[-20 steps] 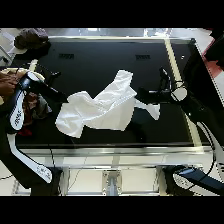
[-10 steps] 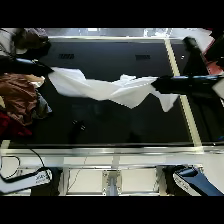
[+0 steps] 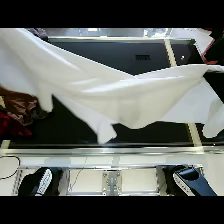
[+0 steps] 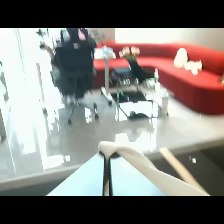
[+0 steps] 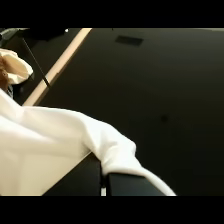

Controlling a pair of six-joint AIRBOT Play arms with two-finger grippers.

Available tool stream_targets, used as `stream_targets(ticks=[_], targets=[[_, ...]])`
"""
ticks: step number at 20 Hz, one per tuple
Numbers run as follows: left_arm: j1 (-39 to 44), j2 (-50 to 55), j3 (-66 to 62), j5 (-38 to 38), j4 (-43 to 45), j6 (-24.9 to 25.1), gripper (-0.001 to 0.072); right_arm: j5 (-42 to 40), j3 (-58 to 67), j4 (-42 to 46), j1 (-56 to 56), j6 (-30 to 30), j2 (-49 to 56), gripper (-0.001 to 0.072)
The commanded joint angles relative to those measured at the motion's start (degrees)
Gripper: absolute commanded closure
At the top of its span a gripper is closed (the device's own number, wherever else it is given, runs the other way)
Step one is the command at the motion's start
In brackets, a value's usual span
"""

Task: Fold the shirts.

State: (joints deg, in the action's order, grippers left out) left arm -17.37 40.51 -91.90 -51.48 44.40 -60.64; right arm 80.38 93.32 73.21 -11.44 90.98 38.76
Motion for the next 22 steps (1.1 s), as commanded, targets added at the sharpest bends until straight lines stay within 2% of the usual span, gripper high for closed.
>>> stream_targets(ticks=[1,3,5,7,9,10,11,12,13,15,17,18,20,22], targets=[[-0.09,1.55,0.0,2.71,0.52,-5.6,0.0701,9.77,0.42,0.13,0.02,0.07,5.75,0.0704],[-0.02,10.21,0.0,-3.45,0.57,-7.56,0.0701,9.38,-2.6,0.11,0.02,-1.4,11.96,0.0704],[1.36,20.2,0.0,-5.81,1.62,-8.87,0.07,7.26,-5.73,0.04,0.02,-4.66,19.23,0.0704],[4.98,31.91,0.0,-3.41,6.54,-8.85,0.07,3.32,-8.24,0.17,0.02,-7.23,28.06,0.0703],[8.33,43.52,0.0,1.22,8.74,-8.83,0.0697,-6.21,-8.61,0.42,0.02,-8.17,38.07,0.07],[9.66,48.43,-0.02,4.46,8.48,-8.85,0.0635,-13.53,-8.59,0.74,0.02,-7.69,42.45,0.0694],[10.64,52.52,-0.04,7.89,7.48,-8.83,0.04,-22.05,-8.28,0.76,0.04,-6.58,46.53,0.0593],[10.97,54.97,-0.04,11.41,5.68,-8.81,0.0066,-29.07,-7.61,0.83,0.24,-4.98,49.62,0.0371],[10.95,56.3,-0.04,15.26,3.69,-8.13,-0.0013,-34.8,-6.34,1.07,0.52,-4.63,51.89,0.0259],[9.9,55.36,-0.07,20.74,3.34,-4.98,-0.0013,-39.19,-2.69,3.04,2.73,-4.39,53.16,0.0261],[6.84,51.84,-0.07,21.92,3.37,-4.26,-0.0013,-35.69,2.91,5.09,7.15,-3.15,51.95,0.0261],[4.74,49.48,-0.07,21.0,3.34,-4.35,-0.0013,-30.38,6.67,6.16,10.21,-3.17,50.97,0.0261],[-1.01,43.67,-0.04,15.23,3.3,-4.59,-0.0004,-18.73,12.57,8.81,16.87,-3.21,48.06,0.0261],[-6.99,38.51,0.07,5.6,3.32,-5.6,-0.0003,-10.23,14.51,12.5,24.02,-3.63,43.32,0.0261]])
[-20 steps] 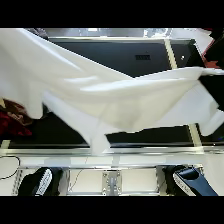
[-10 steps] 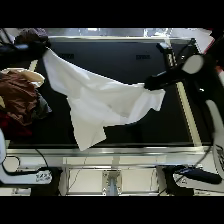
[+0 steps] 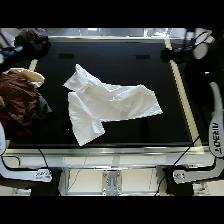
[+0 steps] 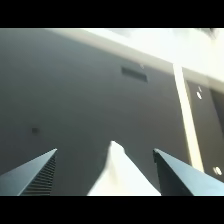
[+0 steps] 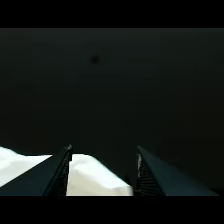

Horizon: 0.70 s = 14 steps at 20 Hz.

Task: Fold the shirts.

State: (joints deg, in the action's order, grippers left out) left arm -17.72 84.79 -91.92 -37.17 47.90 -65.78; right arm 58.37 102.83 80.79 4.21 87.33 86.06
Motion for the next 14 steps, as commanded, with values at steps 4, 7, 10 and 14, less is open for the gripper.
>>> stream_targets(ticks=[4,7,10,14], targets=[[-17.27,-17.33,15.28,-17.09,-1.79,-5.57,0.0078,21.7,1.2,6.23,22.08,-4.85,-14.21,0.0261],[-19.34,-26.86,38.95,-13.86,-6.73,-5.84,0.0077,19.54,-12.31,3.13,30.93,-6.03,-22.95,0.026],[-19.28,-30.4,55.76,-11.06,-15.82,-5.05,0.0078,10.91,-32.81,-5.9,37.9,-5.84,-31.26,0.026],[-16.83,-27.89,61.53,-15.56,-18.43,9.77,0.0076,8.79,-50.93,-17.92,40.87,-6.71,-32.33,0.0261]])
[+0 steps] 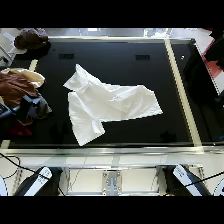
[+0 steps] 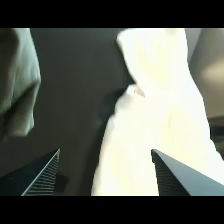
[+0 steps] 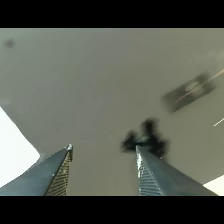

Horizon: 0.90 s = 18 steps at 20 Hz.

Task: Fold the shirts.

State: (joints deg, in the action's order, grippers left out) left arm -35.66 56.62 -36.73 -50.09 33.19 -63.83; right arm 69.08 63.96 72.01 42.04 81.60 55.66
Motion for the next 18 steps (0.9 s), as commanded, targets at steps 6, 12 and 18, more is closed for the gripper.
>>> stream_targets(ticks=[6,12,18], targets=[[8.28,17.49,6.16,-4.72,-13.68,15.15,0.0075,7.91,-15.52,-25.88,3.04,-10.86,6.64,0.026],[17.73,26.95,3.87,-2.27,-22.49,23.82,0.0119,8.0,-15.52,-28.24,3.04,-10.88,6.88,0.0261],[19.5,27.15,0.79,-2.62,-21.31,21.92,0.038,8.24,-15.52,-28.72,3.02,-11.39,6.88,0.0262]])
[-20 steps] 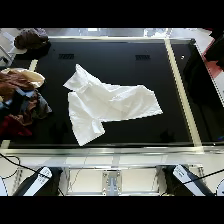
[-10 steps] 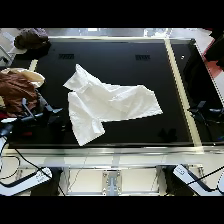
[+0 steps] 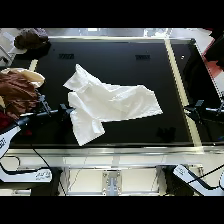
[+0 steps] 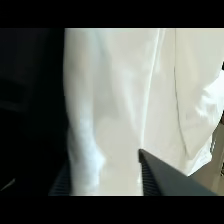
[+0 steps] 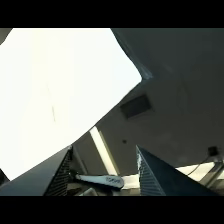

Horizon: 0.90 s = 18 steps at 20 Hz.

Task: Fold the shirts.

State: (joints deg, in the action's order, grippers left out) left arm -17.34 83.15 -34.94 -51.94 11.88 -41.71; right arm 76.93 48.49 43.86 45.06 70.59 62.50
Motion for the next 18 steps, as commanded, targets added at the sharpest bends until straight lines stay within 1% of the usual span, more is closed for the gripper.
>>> stream_targets(ticks=[1,2,3,4,5,7,9,11,13,15,18], targets=[[1.68,0.61,-1.03,-2.29,1.01,-0.17,0.0561,1.64,-0.07,-0.52,-0.15,-0.31,0.07,0.0262],[2.03,0.61,-1.03,-3.85,2.12,0.55,0.07,2.75,-0.24,-0.31,-0.94,-0.31,0.04,0.0262],[2.25,0.61,-1.03,-5.4,2.97,0.61,0.0699,2.78,-1.11,-0.33,-2.1,-0.33,0.07,0.0262],[2.25,0.59,-1.03,-6.82,3.06,0.61,0.0698,0.9,-2.93,-0.33,-3.76,-0.33,0.07,0.0262],[2.25,0.55,-1.03,-7.56,3.02,0.59,0.0699,-3.02,-5.31,-0.44,-5.53,0.37,0.09,0.0262],[2.25,-0.02,-1.03,-7.98,2.99,0.59,0.0699,-13.38,-11.15,-2.25,-9.97,4.24,0.81,0.0262],[2.23,-0.87,-1.03,-7.93,3.02,0.59,0.07,-20.11,-14.64,-6.93,-14.86,4.33,3.72,0.0262],[2.19,-1.33,-1.05,-7.82,3.04,0.63,0.0699,-25.09,-14.71,-11.52,-19.82,4.28,8.5,0.0262],[2.19,-1.38,-1.03,-7.85,3.06,0.63,0.0699,-28.26,-13.16,-14.99,-23.76,2.34,13.44,0.0262],[2.19,-1.38,-1.05,-7.85,3.04,0.61,0.07,-30.25,-11.37,-15.17,-25.49,1.77,16.63,0.0262],[2.19,-1.38,-1.05,-7.56,3.04,0.61,0.0699,-31.93,-10.75,-15.15,-25.42,2.19,17.29,0.0262]])
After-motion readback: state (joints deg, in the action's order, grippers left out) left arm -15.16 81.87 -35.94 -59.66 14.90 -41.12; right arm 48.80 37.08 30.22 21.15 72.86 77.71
